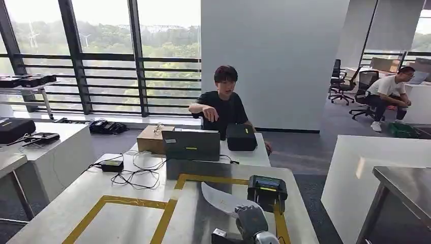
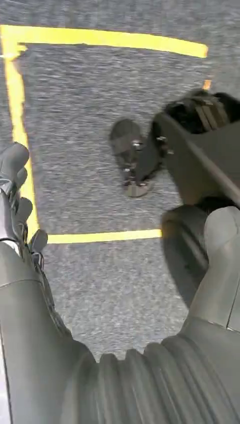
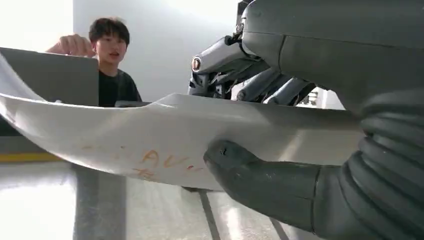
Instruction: Take the parts from the cabinet and place them on the table.
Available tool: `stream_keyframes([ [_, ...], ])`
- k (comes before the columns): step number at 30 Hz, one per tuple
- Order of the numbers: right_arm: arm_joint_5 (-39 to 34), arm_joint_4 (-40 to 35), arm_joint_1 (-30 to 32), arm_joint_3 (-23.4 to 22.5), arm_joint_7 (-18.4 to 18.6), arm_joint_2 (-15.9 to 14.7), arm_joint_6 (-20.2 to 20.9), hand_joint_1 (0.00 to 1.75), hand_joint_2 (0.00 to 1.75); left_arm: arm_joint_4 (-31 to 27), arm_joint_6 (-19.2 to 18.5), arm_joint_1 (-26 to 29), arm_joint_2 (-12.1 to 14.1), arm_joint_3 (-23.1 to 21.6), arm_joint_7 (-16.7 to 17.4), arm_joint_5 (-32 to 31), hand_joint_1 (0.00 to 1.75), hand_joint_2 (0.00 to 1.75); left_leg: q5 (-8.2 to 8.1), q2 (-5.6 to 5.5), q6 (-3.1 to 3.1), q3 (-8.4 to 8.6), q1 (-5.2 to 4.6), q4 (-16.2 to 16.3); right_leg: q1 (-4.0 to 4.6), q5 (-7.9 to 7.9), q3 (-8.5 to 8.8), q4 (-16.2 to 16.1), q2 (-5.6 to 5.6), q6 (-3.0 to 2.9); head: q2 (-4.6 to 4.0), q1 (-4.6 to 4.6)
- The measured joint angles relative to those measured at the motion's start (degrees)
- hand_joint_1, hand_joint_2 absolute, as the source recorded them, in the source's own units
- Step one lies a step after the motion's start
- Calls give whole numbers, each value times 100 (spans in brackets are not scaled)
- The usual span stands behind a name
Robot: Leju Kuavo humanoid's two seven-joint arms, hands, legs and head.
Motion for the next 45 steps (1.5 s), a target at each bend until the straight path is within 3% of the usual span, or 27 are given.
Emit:
stream_keyframes([
  [1, 0, 0, 0, 0, 2, 0, 7, 0, 175, 0, -72, 7, 0, 0, 0, 11, 0, 0, 0, 0, 0, 0, 0, 0, 0, 0, 0, 0, 0, 0, 0, 0],
  [2, 11, 0, 0, 0, 7, 2, 15, 0, 175, 2, -163, 14, 2, 0, -9, 50, 0, 0, 0, -1, 0, 0, 0, 0, 0, 0, 0, 0, -1, 0, 0, 0],
  [3, 15, 0, 0, 0, 9, 2, 15, 0, 0, 4, -190, 18, 2, 0, -15, 59, 0, 0, 0, -1, 0, 0, 0, 0, 0, 0, 0, 0, -1, 0, 0, 0],
  [33, 92, 0, 17, -68, 13, 0, -42, 0, 0, 7, 239, 27, 2, 0, 81, 142, 0, 0, 0, 0, 0, 0, 0, 0, 0, -1, -1, 0, 0, 0, 0, -2],
  [45, -282, -15, 148, -507, -857, -7, -995, 0, 0, 9, 250, 41, 4, 24, 103, 159, 0, 0, -1, -1, -1, 0, 0, 0, 0, -1, 1, 0, -1, 0, 0, -2],
])
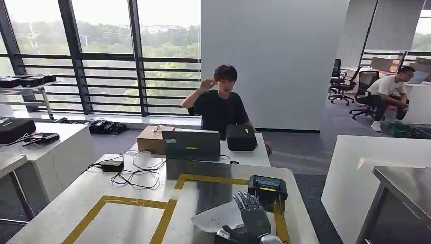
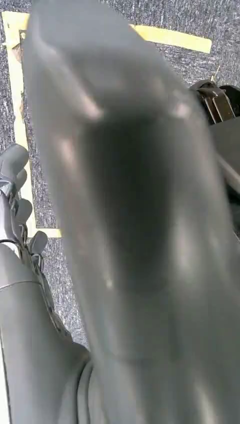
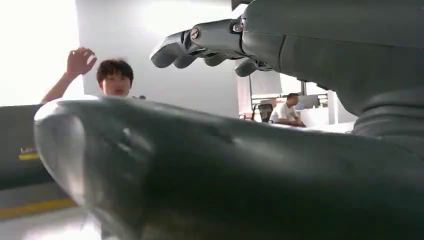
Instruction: Take the parts from the cabinet and place them on the table.
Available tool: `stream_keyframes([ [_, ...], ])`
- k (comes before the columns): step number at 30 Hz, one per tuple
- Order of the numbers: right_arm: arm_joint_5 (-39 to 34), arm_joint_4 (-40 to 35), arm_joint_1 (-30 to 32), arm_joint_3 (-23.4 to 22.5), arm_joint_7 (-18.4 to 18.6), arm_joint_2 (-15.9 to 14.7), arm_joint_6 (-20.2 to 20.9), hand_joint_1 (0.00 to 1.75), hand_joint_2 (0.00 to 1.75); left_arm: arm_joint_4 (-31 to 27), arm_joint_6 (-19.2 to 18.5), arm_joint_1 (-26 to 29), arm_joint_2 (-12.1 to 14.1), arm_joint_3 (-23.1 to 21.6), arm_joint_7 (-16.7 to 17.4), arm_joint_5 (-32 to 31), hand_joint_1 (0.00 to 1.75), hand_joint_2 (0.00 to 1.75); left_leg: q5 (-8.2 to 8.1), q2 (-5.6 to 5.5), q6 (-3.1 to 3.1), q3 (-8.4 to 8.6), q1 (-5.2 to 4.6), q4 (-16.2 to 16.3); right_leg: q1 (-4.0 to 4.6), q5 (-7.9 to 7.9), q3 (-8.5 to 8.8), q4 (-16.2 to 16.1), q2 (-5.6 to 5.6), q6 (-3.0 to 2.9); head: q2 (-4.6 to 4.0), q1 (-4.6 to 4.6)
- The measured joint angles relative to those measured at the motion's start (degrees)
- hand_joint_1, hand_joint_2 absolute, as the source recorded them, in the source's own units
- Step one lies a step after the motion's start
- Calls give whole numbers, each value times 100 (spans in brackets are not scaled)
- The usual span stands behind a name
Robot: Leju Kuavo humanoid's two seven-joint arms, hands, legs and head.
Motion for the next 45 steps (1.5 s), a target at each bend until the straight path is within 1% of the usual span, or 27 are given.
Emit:
stream_keyframes([
  [5, -15, -81, -298, -177, -227, -72, -268, 0, 0, 0, 17, 5, 4, 9, -44, 13, 0, 0, 0, 1, 0, 1, 0, 0, 0, 0, 0, 0, 1, 0, 0, 0],
  [10, 66, -153, -647, -264, -278, -181, -332, 0, 0, 0, 50, 15, 4, 30, -7, 11, 0, 0, 1, 1, 0, 2, 0, 1, -1, 1, 1, 0, 1, 0, 0, 0],
  [16, 77, -190, -800, -299, -284, -238, -334, 0, 0, 2, 61, 17, 4, 52, 9, 4, 0, 0, 0, 1, 0, 2, 0, 1, 0, 0, 1, 0, 1, 0, 0, 0],
  [20, 72, -199, -854, -350, -371, -262, -406, 0, 0, 11, -42, 17, 7, 116, 228, 101, 0, 0, 0, 1, 0, 2, -1, 2, -1, 1, 0, 0, 0, 1, 0, 0],
  [21, 66, -210, -865, -367, -371, -269, -408, 0, 0, 13, -44, 17, 7, 129, 262, 116, 0, 0, -23, -1, 25, -8, -30, 29, -20, 15, 12, -42, 0, 25, 0, 0],
  [22, 61, -225, -878, -376, -371, -271, -411, 0, 0, 13, -44, 17, 18, 140, 297, 120, 0, 0, -20, -9, 81, 4, -42, 4, -37, 30, 27, -59, -4, 82, 0, -2],
  [23, 61, -232, -884, -380, -374, -275, -411, 0, 0, 15, -44, 17, 15, 142, 308, 122, 0, 0, 8, 9, 104, 51, -35, -61, -34, 46, 64, -115, 0, 108, 0, -2],
  [24, 61, -267, -886, -395, -380, -301, -404, 0, 0, 20, -44, 17, 4, 146, 334, 127, 0, 0, 85, 32, 119, 150, 41, -216, -20, 19, 72, -124, -2, 119, 0, 0],
  [25, 64, -267, -926, -395, -382, -304, -400, 0, 0, 22, -42, 5, 2, 149, 348, 129, 0, 0, 113, 36, 129, 202, 44, -288, -30, -132, 7, 92, 6, 130, 0, -4],
  [26, 66, -267, -961, -398, -376, -317, -369, 0, 0, 22, -39, -6, 2, 153, 358, 131, 0, 0, 120, 43, 133, 198, 48, -294, -36, -342, -168, 459, 8, 131, 0, 5],
  [27, 63, -267, -969, -402, -369, -319, -356, 0, 0, 22, -33, -13, 2, 162, 365, 133, 0, 0, 118, 48, 132, 192, 53, -287, -52, -563, -407, 959, 9, 155, 0, 28],
  [28, 63, -264, -951, -404, -356, -323, -332, 0, 0, 24, -22, -14, 0, 175, 365, 133, 0, 0, 114, 49, 129, 192, 53, -285, -73, -713, -621, 1388, 9, 178, 0, 24],
  [29, 72, -264, -920, -404, -339, -323, -306, 0, 0, 24, -13, -14, -2, 197, 372, 133, 0, 0, 112, 49, 124, 188, 56, -277, -93, -737, -759, 1627, 8, 197, 0, 31],
  [30, 77, -264, -892, -404, -310, -323, -303, 0, 0, 24, -7, -14, -2, 201, 385, 133, 0, 0, 105, 49, 104, 185, 67, -263, -115, -622, -743, 1558, 6, 215, 0, 28],
  [31, 77, -264, -883, -404, -266, -323, -303, 0, 0, 24, -4, -17, -9, 203, 409, 127, 0, 0, 90, 47, 70, 176, 85, -228, -144, -380, -570, 1191, 4, 239, 0, 28],
  [32, 72, -264, -886, -406, -245, -334, -312, 0, 0, 24, -7, -27, -13, 203, 435, 100, 0, 0, 65, 45, 30, 160, 113, -171, -172, -116, -296, 653, 1, 265, 0, 26],
  [33, 63, -264, -884, -409, -249, -352, -328, 0, 0, 24, -7, -43, -15, 203, 461, 72, 0, 0, 29, 36, -27, 132, 127, -98, -201, 67, -26, 137, -3, 299, 0, 24],
  [34, 53, -262, -877, -417, -251, -363, -336, 0, 0, 13, -11, -61, 13, 203, 481, 61, 0, 0, 3, 19, -84, 98, 115, -50, -168, -73, -23, 100, 36, 303, 0, 37],
  [35, 37, -264, -854, -424, -264, -371, -352, 0, 0, 15, -22, -72, 0, 203, 485, 59, 0, 0, -17, 9, -139, 82, 93, -10, -158, -32, -23, 87, 65, 193, 0, 33],
  [37, 7, -264, -794, -441, -280, -387, -367, 0, 0, 15, -35, -76, 0, 205, 503, 44, 0, 0, 22, 5, -209, 90, 102, -56, -128, -36, -44, 129, 66, 109, 0, -2],
  [39, -15, -267, -771, -483, -286, -389, -369, 0, 0, 15, -48, -78, 2, 205, 505, 28, 0, 0, -9, 24, -269, 42, 122, -21, -161, 12, -48, 105, 57, 5, 0, 4],
  [40, -37, -267, -769, -503, -286, -389, -369, 0, 0, 15, -55, -82, 2, 205, 503, 24, 0, 0, -160, 56, -274, -22, 122, 161, -159, 16, -48, 104, 53, -28, 0, -17],
  [41, -50, -267, -765, -511, -284, -389, -371, 0, 0, 15, -57, -93, 2, 205, 505, 13, 0, 0, -369, 60, -277, -179, 112, 514, -156, 21, -55, 105, 47, -51, 0, -26],
  [42, -50, -267, -750, -520, -284, -393, -371, 0, 0, 15, -59, -99, 2, 205, 505, 11, 0, 0, -628, 60, -287, -405, 110, 1037, -140, 23, -65, 106, 39, -66, 0, -31],
  [43, -52, -267, -728, -524, -282, -393, -371, 0, 0, 15, -66, -99, 2, 205, 507, 11, 0, 0, -822, 61, -289, -616, 110, 1516, -121, 23, -75, 108, 28, -82, 0, -31],
  [44, -52, -267, -701, -527, -282, -393, -369, 0, 0, 15, -68, -98, 2, 205, 516, 11, 0, 0, -889, 61, -275, -738, 108, 1804, -101, 23, -79, 108, 27, -88, 0, -37],
  [45, -50, -267, -677, -527, -275, -393, -369, 0, 0, 15, -72, -98, 2, 205, 518, 9, 0, 0, -822, 61, -253, -718, 104, 1785, -84, 24, -79, 109, 28, -90, 0, -37],
])
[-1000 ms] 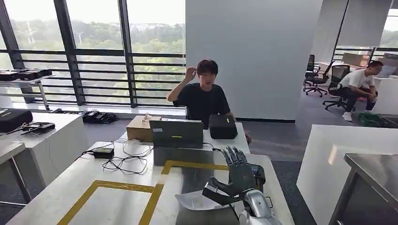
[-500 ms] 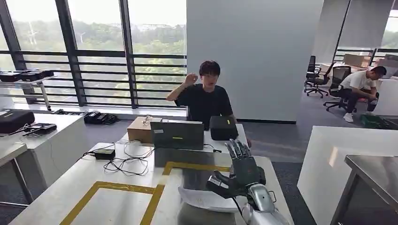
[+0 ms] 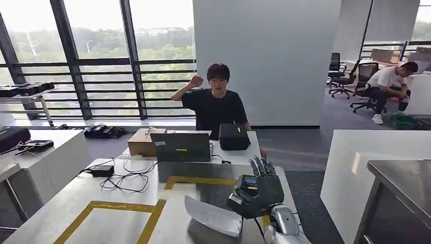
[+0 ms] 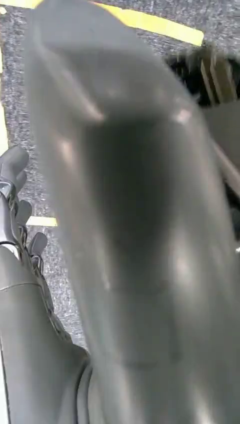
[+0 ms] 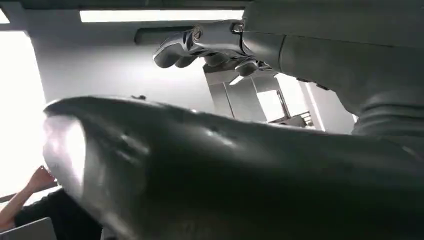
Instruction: Take the parts from the cabinet and place them on the table.
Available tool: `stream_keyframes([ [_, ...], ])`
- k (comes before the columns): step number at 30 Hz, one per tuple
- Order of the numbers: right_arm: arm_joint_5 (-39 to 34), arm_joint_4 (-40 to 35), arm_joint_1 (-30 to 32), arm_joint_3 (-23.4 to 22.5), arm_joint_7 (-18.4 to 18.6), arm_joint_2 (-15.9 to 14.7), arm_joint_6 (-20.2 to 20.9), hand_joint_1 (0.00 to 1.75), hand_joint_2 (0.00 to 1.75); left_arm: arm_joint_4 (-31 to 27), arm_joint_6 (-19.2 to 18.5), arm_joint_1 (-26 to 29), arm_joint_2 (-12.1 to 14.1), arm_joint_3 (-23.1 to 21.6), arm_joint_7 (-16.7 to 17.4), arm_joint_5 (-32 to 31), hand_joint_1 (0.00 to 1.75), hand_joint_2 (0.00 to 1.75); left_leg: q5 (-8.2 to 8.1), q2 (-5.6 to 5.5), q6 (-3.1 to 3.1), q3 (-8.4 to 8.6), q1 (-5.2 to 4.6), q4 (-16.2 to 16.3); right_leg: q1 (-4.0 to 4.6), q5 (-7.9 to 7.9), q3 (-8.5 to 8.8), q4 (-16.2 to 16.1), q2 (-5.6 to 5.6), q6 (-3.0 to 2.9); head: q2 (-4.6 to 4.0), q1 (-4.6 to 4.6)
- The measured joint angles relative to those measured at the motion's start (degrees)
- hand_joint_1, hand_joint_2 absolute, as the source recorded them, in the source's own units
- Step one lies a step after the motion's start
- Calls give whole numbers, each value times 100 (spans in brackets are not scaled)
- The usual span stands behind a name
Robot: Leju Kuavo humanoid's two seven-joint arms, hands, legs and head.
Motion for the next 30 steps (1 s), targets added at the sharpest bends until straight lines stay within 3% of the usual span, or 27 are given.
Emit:
stream_keyframes([
  [1, 0, 0, 13, 0, 0, 0, 0, 0, 0, 0, 0, -4, 0, 0, 0, -4, 0, 0, 193, 0, 38, 159, -13, -298, 16, 0, 1, 3, 1, 0, 0, -2],
  [3, 2, -4, 9, 0, 2, 0, 0, 0, 0, 0, -2, -19, 2, 0, -2, -7, 0, 0, 648, 0, 141, 702, -52, -1327, 30, 0, 6, 12, 1, 1, 0, -5],
  [4, -2, -4, 9, 0, 2, 0, 0, 0, 0, -2, -2, -30, 11, 0, -2, -7, 0, 0, 619, 4, 192, 878, -86, -1710, 27, 0, 6, 8, -7, 9, 0, -2],
  [5, -9, -4, 9, -4, 4, -11, -2, 0, 0, -2, -4, -40, 11, 0, -4, -11, 0, 0, 637, 19, 172, 929, -104, -1772, 72, 2, -20, 21, -5, 49, 0, 0],
  [7, -13, -4, 28, -20, 4, -17, -4, 0, 0, 0, -4, -41, 11, 0, 0, -17, 0, 0, 646, 3, 198, 905, -116, -1750, 40, 35, -26, -12, -8, 111, 0, 8],
  [9, -15, -9, 33, -37, 9, -33, -7, 0, 0, -2, -4, -46, 7, 0, 0, -35, 0, 0, 710, 11, 292, 933, -93, -1841, 45, 35, -17, -40, -3, 189, 0, 13],
  [10, -26, -9, 34, -57, 17, -52, -15, 0, 0, -2, -9, -48, 9, 0, 0, -50, 0, 0, 734, 13, 329, 940, -81, -1879, 30, -76, -81, 88, -7, 210, 0, 24],
  [11, -28, -9, 24, -68, 17, -72, -15, 0, 0, -4, -11, -58, 9, 0, 0, -50, 0, 0, 742, 13, 348, 930, -78, -1879, 31, -291, -227, 423, -9, 227, 0, 37],
  [13, -35, -7, 62, -96, 13, -81, -15, 0, 0, -2, -22, -60, 9, 0, 9, -50, 0, 0, 743, 15, 359, 916, -86, -1873, 27, -714, -662, 1363, -9, 275, 0, 52],
  [14, -35, -7, 105, -103, -7, -85, -15, 0, 0, -2, -26, -56, 9, 0, 15, -50, 0, 0, 743, 15, 359, 910, -88, -1867, 28, -806, -831, 1714, -9, 286, 0, 65],
  [15, -35, -7, 142, -103, -15, -87, -11, 0, 0, -2, -39, -48, 9, 0, 15, -50, 0, 0, 743, 16, 359, 906, -88, -1856, 27, -743, -860, 1755, -9, 287, 0, 68],
  [16, -35, -7, 156, -105, -18, -90, -9, 0, 0, -2, -46, -43, 9, 0, 15, -50, 0, 0, 740, 23, 357, 903, -87, -1841, 25, -553, -734, 1492, -12, 281, 0, 74],
  [18, -35, -9, 136, -122, -24, -98, -9, 0, 0, -2, -46, -47, -4, 0, 13, -48, 0, 0, 722, 33, 342, 902, -87, -1805, 24, -57, -179, 429, -38, 250, 0, 81],
  [19, -35, -13, 123, -136, -35, -103, -7, 0, 0, -2, -46, -48, -4, 0, 9, -48, 0, 0, 710, 36, 322, 897, -90, -1783, 32, -24, 28, -22, -91, 217, 0, 81],
  [20, -35, -15, 121, -138, -37, -103, -4, 0, 0, -2, -46, -49, -4, 0, 7, -46, 0, 0, 704, 33, 289, 883, -127, -1773, 80, -42, 39, -33, -96, 188, 0, 65],
  [23, -42, -22, 123, -148, -55, -103, 0, 0, 0, 0, -46, -38, -7, 0, 0, -46, 0, 0, 737, 47, 207, 893, -114, -1824, 90, -11, 8, -34, -37, 98, 0, 56],
  [25, -44, -30, 122, -149, -70, -103, 0, 0, 0, -2, -46, -40, 0, 0, -2, -44, 0, 0, 640, 32, 137, 827, -124, -1713, 19, 48, 62, -97, -42, 6, 0, 59],
  [26, -44, -35, 117, -149, -74, -103, 0, 0, 0, -2, -46, -41, 0, 0, 0, -44, 0, 0, 453, 31, 119, 726, -122, -1459, 11, 57, 56, -97, -41, -24, 0, 26],
  [28, -44, -33, 128, -149, -83, -103, 2, 0, 0, -2, -46, -37, 0, 0, 0, -44, 0, 0, -34, 33, 69, 289, -87, -468, 11, 58, 36, -96, -30, -36, 0, 17],
  [29, -44, -33, 133, -149, -81, -103, 6, 0, 0, 0, -46, -31, 0, 0, 0, -42, 0, 0, -149, 33, 55, 136, -80, -125, 11, 59, 30, -95, -18, -37, 0, 15],
  [30, -44, -33, 144, -149, -76, -103, 9, 0, 0, 0, -46, -24, 0, 0, -2, -39, 0, 0, -137, 33, 46, 80, -69, 5, 10, 60, 30, -94, -4, -35, 0, 13],
])
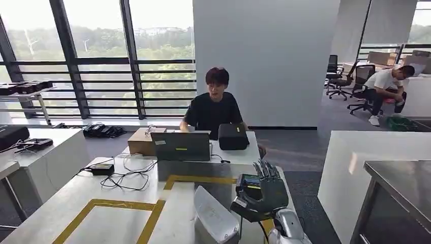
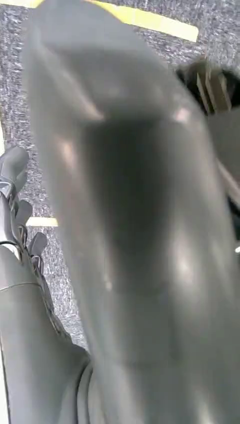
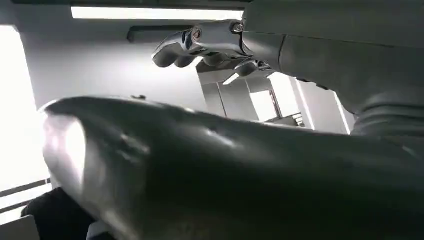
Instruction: Take the parts from the cabinet and place them on the table.
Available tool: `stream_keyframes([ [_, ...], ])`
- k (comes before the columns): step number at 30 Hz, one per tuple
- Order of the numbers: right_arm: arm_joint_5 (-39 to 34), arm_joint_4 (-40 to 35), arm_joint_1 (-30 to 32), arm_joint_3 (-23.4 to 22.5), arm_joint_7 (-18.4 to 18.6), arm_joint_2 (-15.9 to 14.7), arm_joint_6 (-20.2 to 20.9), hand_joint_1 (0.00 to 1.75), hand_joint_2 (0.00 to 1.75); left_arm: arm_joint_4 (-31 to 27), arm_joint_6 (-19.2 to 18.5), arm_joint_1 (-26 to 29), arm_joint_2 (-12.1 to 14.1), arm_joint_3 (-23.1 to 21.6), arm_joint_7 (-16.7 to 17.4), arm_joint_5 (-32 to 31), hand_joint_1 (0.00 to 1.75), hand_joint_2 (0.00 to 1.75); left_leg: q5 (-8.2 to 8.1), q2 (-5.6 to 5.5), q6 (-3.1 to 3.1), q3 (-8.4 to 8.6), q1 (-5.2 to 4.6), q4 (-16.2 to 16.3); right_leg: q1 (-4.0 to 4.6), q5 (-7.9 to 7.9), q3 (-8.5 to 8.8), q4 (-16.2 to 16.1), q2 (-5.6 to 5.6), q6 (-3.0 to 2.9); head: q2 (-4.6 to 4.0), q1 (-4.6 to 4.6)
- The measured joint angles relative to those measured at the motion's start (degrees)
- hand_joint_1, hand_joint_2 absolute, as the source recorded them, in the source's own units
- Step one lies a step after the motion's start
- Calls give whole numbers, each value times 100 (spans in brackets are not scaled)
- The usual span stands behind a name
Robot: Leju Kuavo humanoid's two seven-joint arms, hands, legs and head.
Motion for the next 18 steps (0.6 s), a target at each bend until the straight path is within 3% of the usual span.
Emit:
stream_keyframes([
  [1, 2, 0, 8, 0, 7, 0, 6, 0, 0, 0, 0, 1, 0, 0, 0, 9, 0, 0, 149, 0, -3, 86, 13, -168, -2, 1, 2, 2, 17, 3, 0, -4],
  [2, 2, 0, 6, 0, 7, 0, 7, 0, 0, -2, 0, -1, 2, 0, -4, 9, 0, 0, 374, -1, -3, 278, 23, -531, -7, 2, 2, 10, 37, 10, 0, -4],
  [4, 0, -2, -9, 0, 7, 2, 7, 0, 0, -2, 0, -1, 7, 0, -15, 9, 0, 0, 822, -86, 12, 812, 45, -1584, -20, -10, 5, 34, 80, 51, 0, -7],
  [5, 0, -2, -17, 0, 7, 4, 9, 0, 0, 0, 0, -4, 7, 0, -15, 11, 0, 0, 701, -192, 14, 944, 24, -1774, 14, -18, -30, 58, 102, 107, 0, -15],
  [8, 17, -2, -13, 0, 7, 17, 35, 0, 0, -2, 2, 6, 9, 0, -20, 15, 0, 0, 734, -126, 117, 893, -7, -1758, -22, 49, -59, 19, 187, 217, 0, 20],
  [10, 35, -2, -13, 0, 18, 17, 42, 0, 0, 0, 9, 2, 2, 2, -24, 28, 0, 0, 803, -54, 236, 908, 34, -1840, -48, 9, -82, 53, 176, 275, 0, 18],
  [11, 55, -2, -36, 0, 35, 17, 50, 0, 0, -2, 13, 1, 2, 2, -42, 44, 0, 0, 815, -37, 276, 898, 30, -1853, -27, -164, -196, 282, 78, 289, 0, 37],
  [13, 70, -2, -54, 0, 79, 39, 77, 0, 0, -2, 42, 17, 2, 2, -50, 46, 0, 0, 819, 19, 291, 879, 19, -1848, -24, -603, -606, 1176, 32, 321, 0, 46],
  [14, 79, -2, -41, 0, 87, 53, 113, 0, 0, -2, 48, 35, 2, 2, -57, 48, 0, 0, 814, 58, 301, 872, 8, -1844, -22, -756, -802, 1605, 28, 330, 0, 50],
  [15, 90, -2, -32, 0, 92, 59, 118, 0, 0, -2, 55, 49, 2, 2, -59, 52, 0, 0, 814, 90, 304, 864, 3, -1834, -22, -783, -904, 1818, 22, 331, 0, 46],
  [16, 94, -2, -29, 0, 92, 59, 127, 0, 0, -2, 57, 60, 2, 2, -61, 52, 0, 0, 812, 122, 305, 863, 0, -1827, -20, -683, -863, 1740, 13, 323, 0, 50],
  [17, 94, -2, -34, 0, 94, 59, 136, 0, 0, -2, 61, 64, 0, 2, -63, 52, 0, 0, 806, 161, 308, 864, -3, -1817, -14, -474, -682, 1405, -5, 308, 0, 50],
  [18, 96, -2, -54, 0, 94, 59, 135, 0, 0, -2, 61, 63, -2, 2, -70, 52, 0, 0, 797, 198, 306, 865, -3, -1799, -2, -209, -382, 846, -46, 278, 0, 53],
])
